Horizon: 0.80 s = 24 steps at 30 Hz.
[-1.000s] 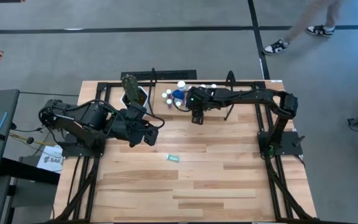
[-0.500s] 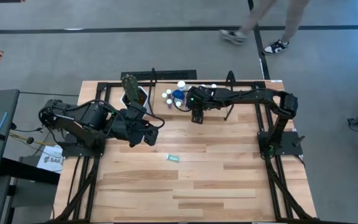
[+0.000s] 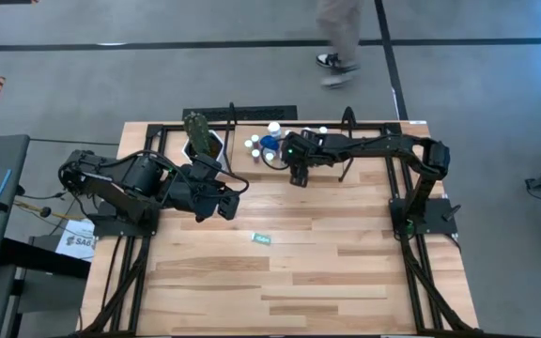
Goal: Pick and place medicine bottles onto shelf by color
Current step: Put the large orange pill bottle on the shelf
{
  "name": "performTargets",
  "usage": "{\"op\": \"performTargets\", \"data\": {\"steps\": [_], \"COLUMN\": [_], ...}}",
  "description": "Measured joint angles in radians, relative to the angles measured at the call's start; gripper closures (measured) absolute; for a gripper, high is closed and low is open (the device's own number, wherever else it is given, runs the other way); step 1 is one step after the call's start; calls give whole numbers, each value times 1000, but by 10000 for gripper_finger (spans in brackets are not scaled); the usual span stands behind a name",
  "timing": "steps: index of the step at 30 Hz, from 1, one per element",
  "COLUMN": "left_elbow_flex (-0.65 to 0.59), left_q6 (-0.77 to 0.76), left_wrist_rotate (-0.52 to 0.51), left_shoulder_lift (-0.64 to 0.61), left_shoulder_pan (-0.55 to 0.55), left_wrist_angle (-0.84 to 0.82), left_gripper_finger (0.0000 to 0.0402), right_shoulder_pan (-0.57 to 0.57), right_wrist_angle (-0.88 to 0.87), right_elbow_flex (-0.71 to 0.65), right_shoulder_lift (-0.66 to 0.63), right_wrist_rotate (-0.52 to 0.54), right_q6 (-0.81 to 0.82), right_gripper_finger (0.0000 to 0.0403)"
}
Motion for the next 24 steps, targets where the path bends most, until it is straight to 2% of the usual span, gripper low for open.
{"op": "performTargets", "data": {"steps": [17, 24], "left_elbow_flex": [0, 0], "left_q6": [2, 16], "left_wrist_rotate": [-1, 0], "left_shoulder_lift": [0, 0], "left_shoulder_pan": [0, 0], "left_wrist_angle": [0, 0], "left_gripper_finger": [162, 162], "right_shoulder_pan": [-2, -3], "right_wrist_angle": [-10, -13], "right_elbow_flex": [0, 0], "right_shoulder_lift": [0, 0], "right_wrist_rotate": [-1, 5], "right_q6": [18, 78], "right_gripper_finger": [150, 150]}}
